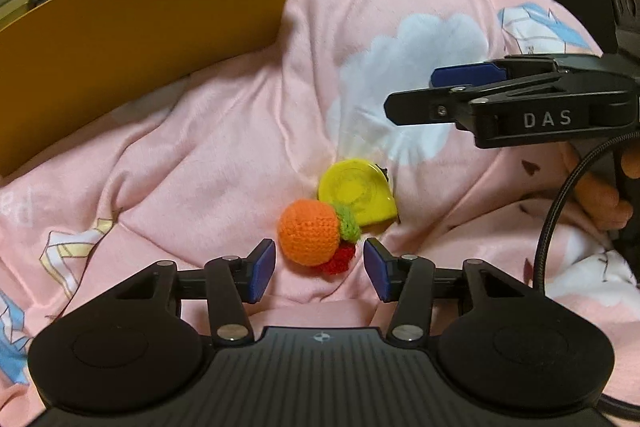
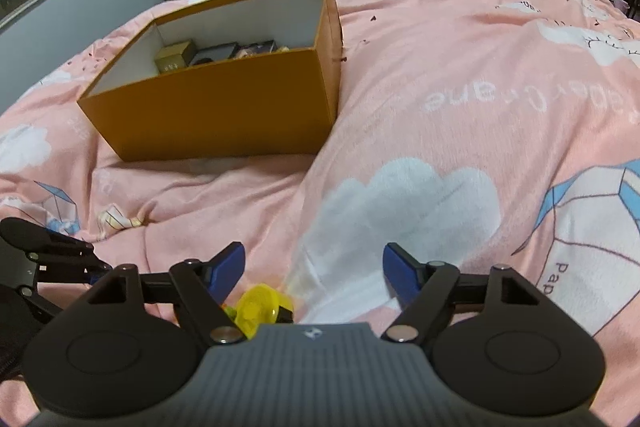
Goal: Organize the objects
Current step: 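Withdraw both grippers from the box toward the crocheted fruit and tape measure, then grasp the crocheted orange fruit with the left gripper while the right grasps the yellow tape measure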
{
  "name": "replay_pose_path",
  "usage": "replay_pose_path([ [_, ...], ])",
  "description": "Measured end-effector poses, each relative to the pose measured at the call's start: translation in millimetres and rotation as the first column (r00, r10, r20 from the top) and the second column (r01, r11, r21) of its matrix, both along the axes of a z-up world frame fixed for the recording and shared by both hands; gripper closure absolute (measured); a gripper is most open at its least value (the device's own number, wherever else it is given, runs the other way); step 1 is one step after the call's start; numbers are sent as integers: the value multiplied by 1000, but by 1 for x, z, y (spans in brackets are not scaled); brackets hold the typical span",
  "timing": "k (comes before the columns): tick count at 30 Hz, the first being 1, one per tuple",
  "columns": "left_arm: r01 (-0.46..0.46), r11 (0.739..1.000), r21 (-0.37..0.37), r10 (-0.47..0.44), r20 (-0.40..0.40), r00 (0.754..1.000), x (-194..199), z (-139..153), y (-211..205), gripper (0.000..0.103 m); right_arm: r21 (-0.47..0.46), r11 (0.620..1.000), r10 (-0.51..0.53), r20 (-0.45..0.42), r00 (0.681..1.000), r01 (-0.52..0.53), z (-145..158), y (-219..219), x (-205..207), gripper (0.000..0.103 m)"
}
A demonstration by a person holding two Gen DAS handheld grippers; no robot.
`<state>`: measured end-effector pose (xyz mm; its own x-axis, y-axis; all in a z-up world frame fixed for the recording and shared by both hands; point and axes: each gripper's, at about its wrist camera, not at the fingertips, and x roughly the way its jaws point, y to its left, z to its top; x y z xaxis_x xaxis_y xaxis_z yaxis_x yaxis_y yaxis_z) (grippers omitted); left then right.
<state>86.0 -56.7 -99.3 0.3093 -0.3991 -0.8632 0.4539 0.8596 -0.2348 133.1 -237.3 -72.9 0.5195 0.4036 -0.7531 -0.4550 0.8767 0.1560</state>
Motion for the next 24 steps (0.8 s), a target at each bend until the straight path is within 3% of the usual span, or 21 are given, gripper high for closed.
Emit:
replay_pose_path([
  [3, 11, 1000, -12, -11, 11, 1000, 0, -2, -4, 48, 4, 1000, 6, -12, 1000, -6, -2, 1, 0, 36],
  [4, 4, 1000, -18, -3, 20, 1000, 0, -2, -4, 48, 3, 1000, 6, -16, 1000, -6, -3, 1, 0, 43],
  [11, -34, 999, -30, 35, 21, 999, 10, -9, -6, 47, 17, 997, 78, -61, 995, -77, -7, 9, -4, 49],
  [16, -45, 998, -44, 45, -1, 999, 15, -17, -5, 47, 17, 993, 117, -143, 983, -115, -17, 17, -1, 62],
  [20, -66, 996, -66, 66, -7, 998, 15, -15, 1, 50, 13, 992, 124, -186, 975, -124, -25, 20, 0, 62],
  [24, -107, 994, -33, 109, 48, 993, 7, -2, 8, 50, 8, 991, 136, -202, 970, -137, -29, 21, 3, 59],
])
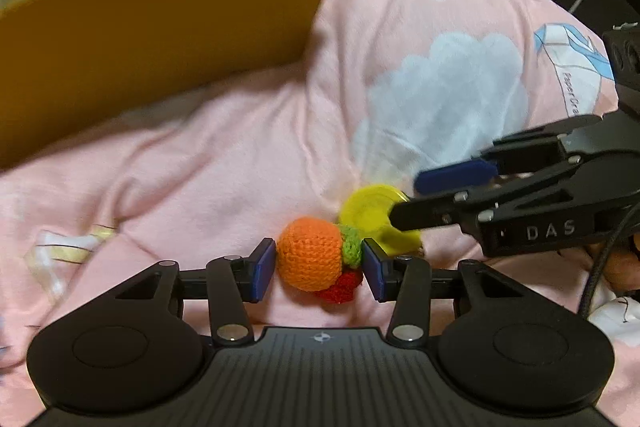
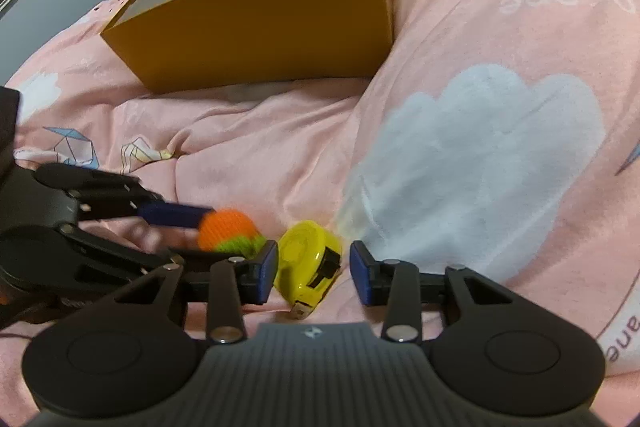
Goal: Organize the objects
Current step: 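Grasp the crocheted orange fruit with the left gripper while the right grasps the yellow tape measure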
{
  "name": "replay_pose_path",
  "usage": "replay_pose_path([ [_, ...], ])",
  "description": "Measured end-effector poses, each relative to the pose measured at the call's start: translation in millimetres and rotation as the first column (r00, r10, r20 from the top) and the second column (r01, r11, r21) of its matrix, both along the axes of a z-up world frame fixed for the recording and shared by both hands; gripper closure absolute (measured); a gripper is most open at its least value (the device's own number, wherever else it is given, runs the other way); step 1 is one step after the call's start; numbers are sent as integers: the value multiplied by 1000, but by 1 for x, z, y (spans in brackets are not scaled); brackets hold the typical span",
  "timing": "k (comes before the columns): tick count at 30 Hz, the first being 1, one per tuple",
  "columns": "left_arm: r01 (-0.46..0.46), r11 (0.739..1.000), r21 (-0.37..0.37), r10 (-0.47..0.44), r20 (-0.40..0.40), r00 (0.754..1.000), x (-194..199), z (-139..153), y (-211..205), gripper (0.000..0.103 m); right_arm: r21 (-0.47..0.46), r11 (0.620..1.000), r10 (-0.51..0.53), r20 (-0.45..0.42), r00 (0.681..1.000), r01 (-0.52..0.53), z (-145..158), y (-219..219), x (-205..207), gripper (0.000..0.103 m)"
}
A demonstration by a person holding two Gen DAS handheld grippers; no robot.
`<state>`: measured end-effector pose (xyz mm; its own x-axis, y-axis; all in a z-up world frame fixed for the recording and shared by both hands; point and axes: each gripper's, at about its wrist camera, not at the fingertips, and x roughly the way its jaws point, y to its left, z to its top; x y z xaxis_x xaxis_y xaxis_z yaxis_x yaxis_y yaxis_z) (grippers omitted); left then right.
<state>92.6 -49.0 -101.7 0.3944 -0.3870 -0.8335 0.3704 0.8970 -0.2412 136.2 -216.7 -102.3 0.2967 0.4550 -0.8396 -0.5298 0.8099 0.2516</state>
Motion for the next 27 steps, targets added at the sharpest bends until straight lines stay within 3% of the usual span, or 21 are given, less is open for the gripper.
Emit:
replay_pose_path([
  [4, -85, 996, -11, 85, 24, 996, -3, 12, 18, 50, -31, 998, 50, 19, 999, -50, -1, 9, -1, 56],
  [9, -161, 986, -44, 162, 23, 987, -1, 15, 35, 50, -154, 978, 154, 82, 985, -140, -4, 34, -6, 47],
  [17, -173, 982, -72, 175, 18, 984, -1, 16, 40, 50, -270, 939, 245, 94, 965, -212, -12, 53, -3, 46],
  [27, -171, 982, -85, 173, 22, 985, -4, 19, 42, 50, -298, 927, 269, 106, 957, -228, -8, 56, -7, 52],
])
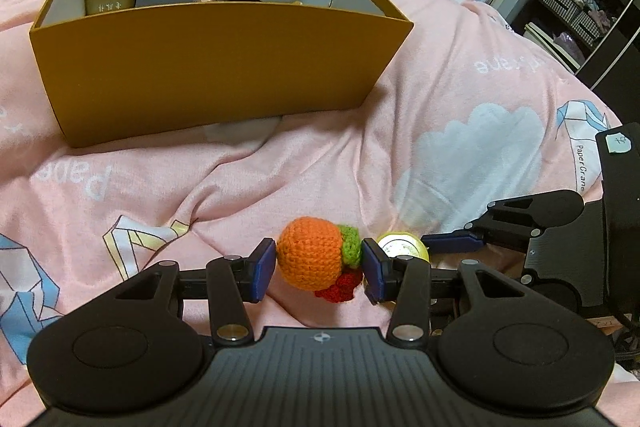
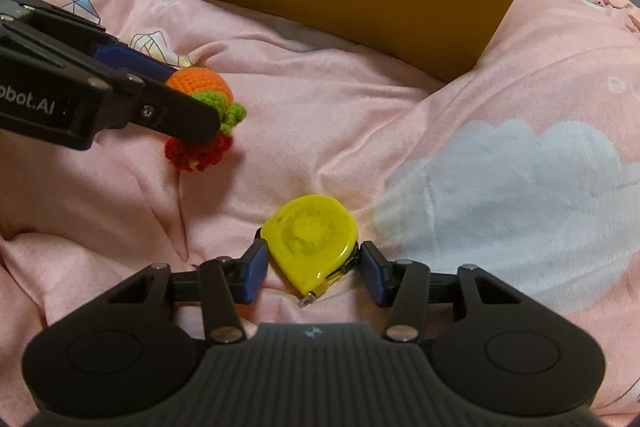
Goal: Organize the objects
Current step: 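Grasp the crocheted orange fruit with the left gripper while the right grasps the yellow tape measure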
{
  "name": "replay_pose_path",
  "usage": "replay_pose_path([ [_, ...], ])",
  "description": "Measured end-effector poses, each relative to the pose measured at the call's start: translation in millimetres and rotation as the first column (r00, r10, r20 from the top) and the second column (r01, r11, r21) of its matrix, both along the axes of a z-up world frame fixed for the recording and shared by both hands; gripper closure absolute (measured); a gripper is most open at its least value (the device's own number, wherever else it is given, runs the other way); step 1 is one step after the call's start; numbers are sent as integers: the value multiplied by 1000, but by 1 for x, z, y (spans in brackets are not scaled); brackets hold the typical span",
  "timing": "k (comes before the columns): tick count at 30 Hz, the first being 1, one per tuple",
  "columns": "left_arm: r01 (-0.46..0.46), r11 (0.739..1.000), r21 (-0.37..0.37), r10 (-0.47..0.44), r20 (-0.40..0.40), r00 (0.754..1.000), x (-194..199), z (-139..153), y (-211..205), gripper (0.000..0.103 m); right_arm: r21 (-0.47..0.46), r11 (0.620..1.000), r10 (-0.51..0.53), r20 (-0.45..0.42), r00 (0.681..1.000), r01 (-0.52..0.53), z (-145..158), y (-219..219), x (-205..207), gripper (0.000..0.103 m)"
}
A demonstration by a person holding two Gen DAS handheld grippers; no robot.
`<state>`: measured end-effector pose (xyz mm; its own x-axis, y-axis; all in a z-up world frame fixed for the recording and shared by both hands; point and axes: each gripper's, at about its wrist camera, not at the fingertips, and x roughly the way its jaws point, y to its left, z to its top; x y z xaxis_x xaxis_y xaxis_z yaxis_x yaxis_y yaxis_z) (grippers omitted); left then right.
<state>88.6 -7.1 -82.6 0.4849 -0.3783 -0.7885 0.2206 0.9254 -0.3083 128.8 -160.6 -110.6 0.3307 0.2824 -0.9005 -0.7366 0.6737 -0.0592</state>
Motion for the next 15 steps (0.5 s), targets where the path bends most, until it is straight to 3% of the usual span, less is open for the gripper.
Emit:
replay_pose_path([
  [15, -19, 998, -58, 25, 106, 994, 10, 42, 9, 50, 116, 993, -5, 58, 998, -2, 46, -7, 14, 60],
])
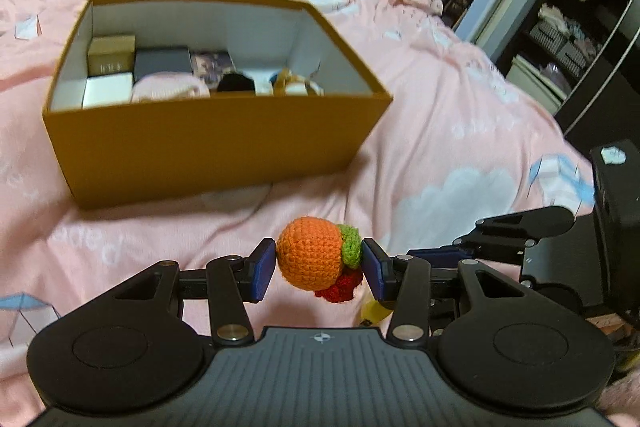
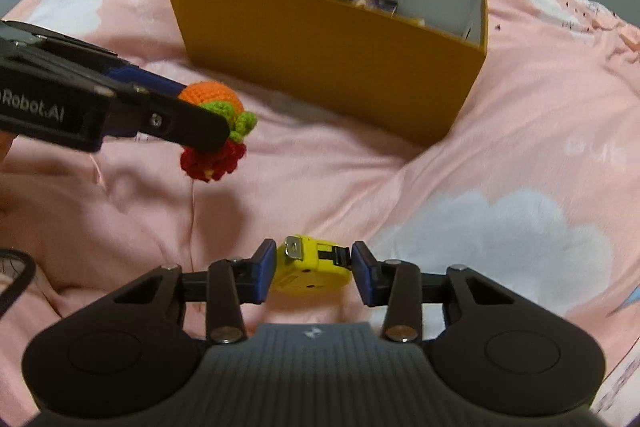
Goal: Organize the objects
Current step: 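Grasp the crocheted orange fruit with the left gripper while the right grasps the yellow tape measure, then carry the fruit and tape measure over the orange box with both grippers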
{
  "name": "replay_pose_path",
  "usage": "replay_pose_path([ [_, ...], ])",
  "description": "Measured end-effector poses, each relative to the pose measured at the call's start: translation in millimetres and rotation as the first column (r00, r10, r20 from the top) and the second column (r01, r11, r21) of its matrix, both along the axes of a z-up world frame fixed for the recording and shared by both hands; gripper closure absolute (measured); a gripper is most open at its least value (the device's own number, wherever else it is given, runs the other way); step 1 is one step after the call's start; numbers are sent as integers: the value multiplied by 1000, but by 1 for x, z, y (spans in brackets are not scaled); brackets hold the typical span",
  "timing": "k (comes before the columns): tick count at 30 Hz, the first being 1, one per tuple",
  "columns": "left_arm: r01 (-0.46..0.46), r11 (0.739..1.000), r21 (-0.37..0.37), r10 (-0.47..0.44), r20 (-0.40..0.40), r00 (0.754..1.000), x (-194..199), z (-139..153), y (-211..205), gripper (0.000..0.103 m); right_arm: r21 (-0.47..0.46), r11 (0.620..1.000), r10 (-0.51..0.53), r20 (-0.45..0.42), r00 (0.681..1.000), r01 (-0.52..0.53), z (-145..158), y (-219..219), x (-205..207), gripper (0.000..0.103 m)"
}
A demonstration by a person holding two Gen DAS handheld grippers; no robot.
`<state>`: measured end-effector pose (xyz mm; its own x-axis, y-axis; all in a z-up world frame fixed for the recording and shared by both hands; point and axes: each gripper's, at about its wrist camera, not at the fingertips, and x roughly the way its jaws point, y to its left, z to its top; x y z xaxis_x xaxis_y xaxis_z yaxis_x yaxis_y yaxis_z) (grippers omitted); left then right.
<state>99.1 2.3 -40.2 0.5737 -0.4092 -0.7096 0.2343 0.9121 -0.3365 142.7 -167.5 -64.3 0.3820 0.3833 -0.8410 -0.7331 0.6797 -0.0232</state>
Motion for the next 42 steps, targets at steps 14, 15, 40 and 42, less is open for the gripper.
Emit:
replay_pose_path([
  [14, -80, 996, -29, 83, 103, 991, 35, 47, 17, 50, 104, 992, 51, 178, 983, -70, 79, 17, 32, 61],
  [15, -92, 995, -30, 95, 114, 989, 40, 51, 19, 50, 114, 991, 51, 197, 979, -75, 86, 19, 35, 61],
  [40, -198, 980, -3, 198, 18, 980, 193, 10, 29, 50, -129, 986, 141, 298, 944, -107, 53, 109, 185, 61],
  [42, -198, 980, 15, 198, -8, 980, 201, 4, 28, 50, -156, 981, 155, 290, 944, -113, 44, 114, 195, 61],
])
